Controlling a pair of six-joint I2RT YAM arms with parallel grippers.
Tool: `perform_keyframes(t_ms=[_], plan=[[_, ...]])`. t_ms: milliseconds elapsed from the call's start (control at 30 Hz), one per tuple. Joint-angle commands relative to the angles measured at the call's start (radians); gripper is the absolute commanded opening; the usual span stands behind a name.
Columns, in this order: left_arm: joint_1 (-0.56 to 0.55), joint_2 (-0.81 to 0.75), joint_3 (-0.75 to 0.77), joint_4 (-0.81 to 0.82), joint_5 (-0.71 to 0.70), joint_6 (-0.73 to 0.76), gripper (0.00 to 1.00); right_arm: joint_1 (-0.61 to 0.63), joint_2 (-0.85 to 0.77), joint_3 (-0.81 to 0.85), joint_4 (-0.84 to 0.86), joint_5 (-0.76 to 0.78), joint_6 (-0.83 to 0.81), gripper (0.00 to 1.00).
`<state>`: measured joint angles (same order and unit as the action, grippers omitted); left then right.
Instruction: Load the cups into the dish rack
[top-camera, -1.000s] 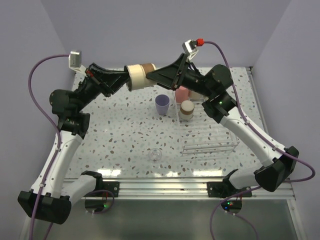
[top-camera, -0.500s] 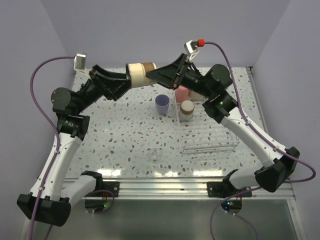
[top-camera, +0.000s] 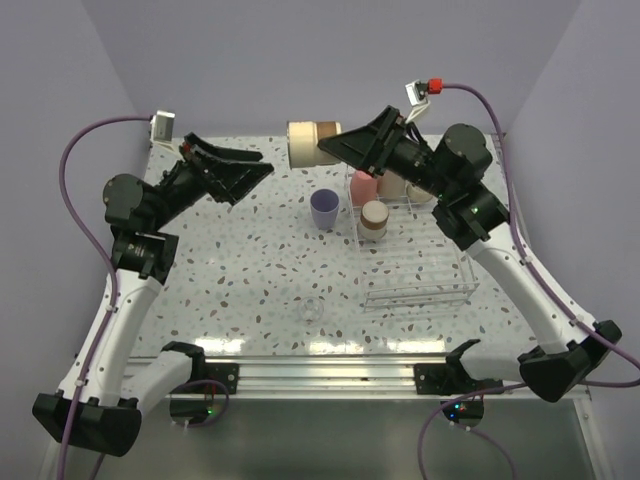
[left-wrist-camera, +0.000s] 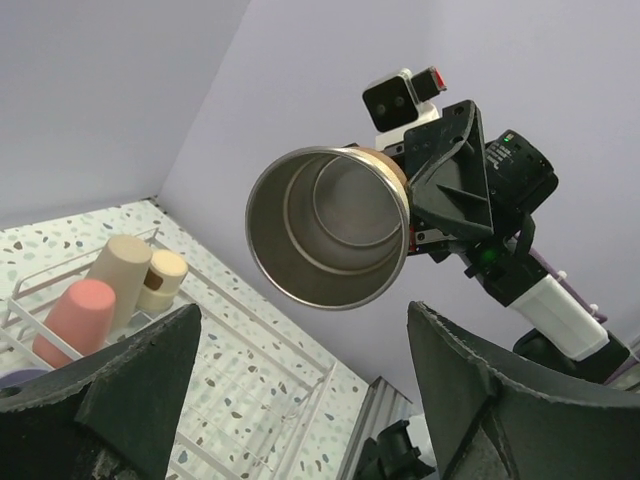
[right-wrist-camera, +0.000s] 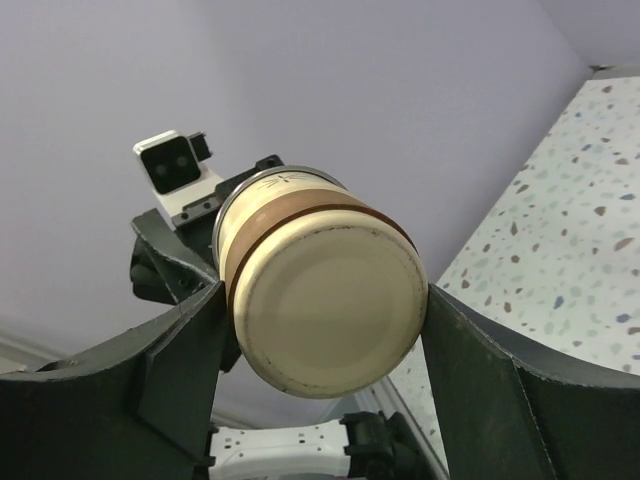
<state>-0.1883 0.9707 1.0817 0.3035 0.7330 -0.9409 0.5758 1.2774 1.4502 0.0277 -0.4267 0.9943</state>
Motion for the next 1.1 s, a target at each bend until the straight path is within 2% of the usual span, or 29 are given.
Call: perform_keyframes(t_ms=[0, 100, 167, 267, 300, 333, 433, 633, 733, 833, 1067], plan=[[0.001, -0.018, 0.018, -0.058, -0.026, 0.048, 0.87, -0.033, -0.044, 0.070, -0.089, 0.049, -0.088, 0.00], [0.000, -0.020, 0.044, -0.150, -0.053, 0.100, 0.87, -0.076, -0.047, 0.146, -0.289, 0.124, -0.225, 0.00], [-0.002, -0.020, 0.072, -0.210, -0.084, 0.158, 0.87, -0.135, -0.029, 0.212, -0.493, 0.202, -0.305, 0.00], [0.000, -0.003, 0.118, -0.384, -0.144, 0.258, 0.86, -0.230, 0.019, 0.265, -0.702, 0.255, -0.364, 0.00], [0.000, 0.016, 0.153, -0.494, -0.167, 0.290, 0.85, -0.241, 0.033, 0.283, -0.753, 0.284, -0.388, 0.00], [0.000, 0.025, 0.167, -0.547, -0.206, 0.357, 0.85, -0.246, 0.046, 0.300, -0.844, 0.325, -0.446, 0.00], [-0.002, 0.066, 0.224, -0.746, -0.314, 0.464, 0.84, -0.248, 0.102, 0.340, -0.963, 0.460, -0.543, 0.00], [-0.025, 0.128, 0.228, -0.972, -0.490, 0.574, 0.82, -0.249, 0.180, 0.319, -1.057, 0.670, -0.631, 0.00], [-0.120, 0.174, 0.202, -1.044, -0.575, 0.606, 0.82, -0.249, 0.201, 0.289, -1.054, 0.729, -0.648, 0.00], [-0.225, 0.212, 0.150, -1.060, -0.639, 0.607, 0.81, -0.249, 0.230, 0.269, -1.045, 0.762, -0.671, 0.00], [-0.241, 0.217, 0.029, -0.954, -0.583, 0.556, 0.80, -0.249, 0.292, 0.190, -1.003, 0.807, -0.684, 0.00]])
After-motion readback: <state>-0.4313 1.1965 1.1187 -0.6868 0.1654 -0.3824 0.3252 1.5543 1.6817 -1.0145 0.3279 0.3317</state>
